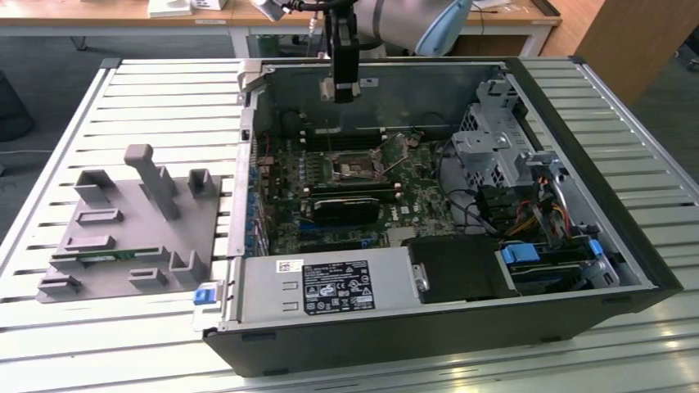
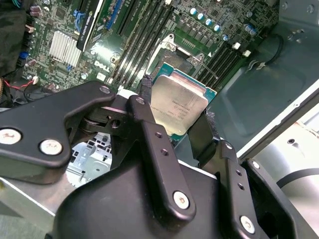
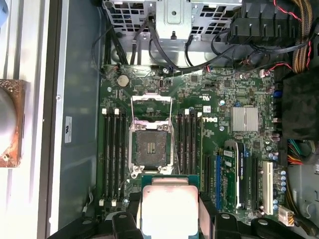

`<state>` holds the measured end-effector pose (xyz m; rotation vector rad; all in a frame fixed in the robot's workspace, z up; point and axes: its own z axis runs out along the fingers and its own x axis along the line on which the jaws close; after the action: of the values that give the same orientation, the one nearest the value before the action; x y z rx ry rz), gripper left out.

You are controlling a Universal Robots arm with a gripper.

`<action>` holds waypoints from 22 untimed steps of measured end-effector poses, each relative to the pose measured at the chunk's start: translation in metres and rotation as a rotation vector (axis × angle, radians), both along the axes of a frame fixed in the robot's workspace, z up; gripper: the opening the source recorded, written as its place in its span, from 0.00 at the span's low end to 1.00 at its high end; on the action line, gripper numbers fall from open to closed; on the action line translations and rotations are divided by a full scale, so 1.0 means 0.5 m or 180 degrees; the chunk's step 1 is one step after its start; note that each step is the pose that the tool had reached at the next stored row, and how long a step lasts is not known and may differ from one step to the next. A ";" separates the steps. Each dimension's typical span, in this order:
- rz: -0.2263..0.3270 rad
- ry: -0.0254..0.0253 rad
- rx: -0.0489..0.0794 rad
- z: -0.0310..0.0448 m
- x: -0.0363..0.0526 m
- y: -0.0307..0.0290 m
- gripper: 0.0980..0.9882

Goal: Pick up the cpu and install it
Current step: 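Place the cpu into insertion slot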

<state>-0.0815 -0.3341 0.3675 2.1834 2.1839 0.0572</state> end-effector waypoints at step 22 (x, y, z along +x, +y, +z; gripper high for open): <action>0.0000 0.0002 0.0001 -0.015 0.003 0.001 0.50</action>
<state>-0.0801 -0.3338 0.3599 2.1837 2.1843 0.0568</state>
